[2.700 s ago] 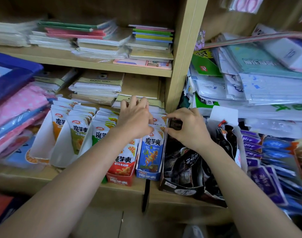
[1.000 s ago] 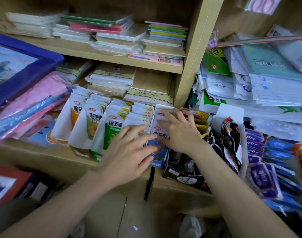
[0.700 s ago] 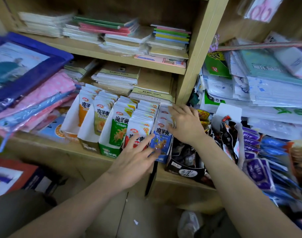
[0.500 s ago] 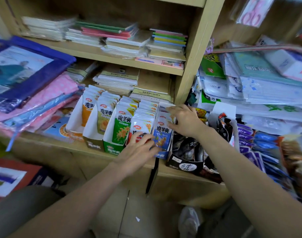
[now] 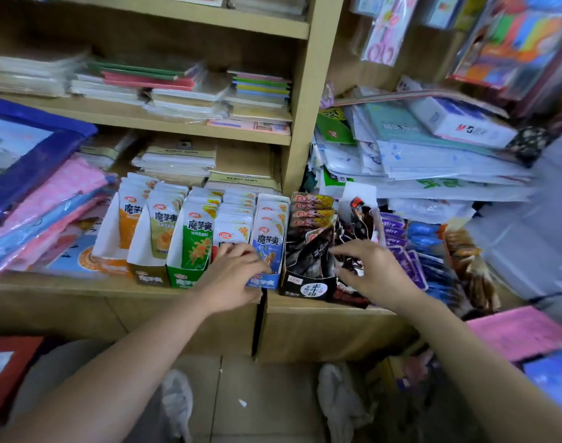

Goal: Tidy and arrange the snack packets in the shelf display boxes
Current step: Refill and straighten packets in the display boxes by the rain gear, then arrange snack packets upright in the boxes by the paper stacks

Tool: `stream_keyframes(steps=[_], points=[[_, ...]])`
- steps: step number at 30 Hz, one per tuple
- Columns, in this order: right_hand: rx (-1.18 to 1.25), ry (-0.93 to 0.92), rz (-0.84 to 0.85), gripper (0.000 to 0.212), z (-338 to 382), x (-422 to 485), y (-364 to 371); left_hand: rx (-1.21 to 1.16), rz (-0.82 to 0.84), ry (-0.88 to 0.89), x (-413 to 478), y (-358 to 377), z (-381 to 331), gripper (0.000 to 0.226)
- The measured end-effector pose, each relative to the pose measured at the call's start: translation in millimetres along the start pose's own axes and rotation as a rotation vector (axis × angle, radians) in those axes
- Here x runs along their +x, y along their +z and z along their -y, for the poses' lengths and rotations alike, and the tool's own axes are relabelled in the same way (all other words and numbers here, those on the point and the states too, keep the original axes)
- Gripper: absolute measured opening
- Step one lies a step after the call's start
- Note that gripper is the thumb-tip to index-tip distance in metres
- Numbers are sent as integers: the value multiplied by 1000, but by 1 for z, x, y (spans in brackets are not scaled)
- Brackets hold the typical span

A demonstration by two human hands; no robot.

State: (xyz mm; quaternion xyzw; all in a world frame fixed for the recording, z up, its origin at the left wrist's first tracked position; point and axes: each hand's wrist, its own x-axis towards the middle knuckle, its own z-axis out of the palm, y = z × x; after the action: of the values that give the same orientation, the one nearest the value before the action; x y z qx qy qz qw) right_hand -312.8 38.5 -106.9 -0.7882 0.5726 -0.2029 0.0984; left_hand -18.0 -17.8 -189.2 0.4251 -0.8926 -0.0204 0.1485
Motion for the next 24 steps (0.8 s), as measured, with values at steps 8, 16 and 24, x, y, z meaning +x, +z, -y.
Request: stream_keyframes(steps=[8, 16, 24], points=[[-180, -82, -135, 44, -30, -33, 48, -180, -162, 47, 19, -5, -46, 33], [-333, -104, -20, 69, -44, 0, 57, -82, -33, 68, 24, 28, -65, 52], [-150, -132, -187, 23, -59, -15, 52, -218, -102, 7, 20, 5, -79, 25]])
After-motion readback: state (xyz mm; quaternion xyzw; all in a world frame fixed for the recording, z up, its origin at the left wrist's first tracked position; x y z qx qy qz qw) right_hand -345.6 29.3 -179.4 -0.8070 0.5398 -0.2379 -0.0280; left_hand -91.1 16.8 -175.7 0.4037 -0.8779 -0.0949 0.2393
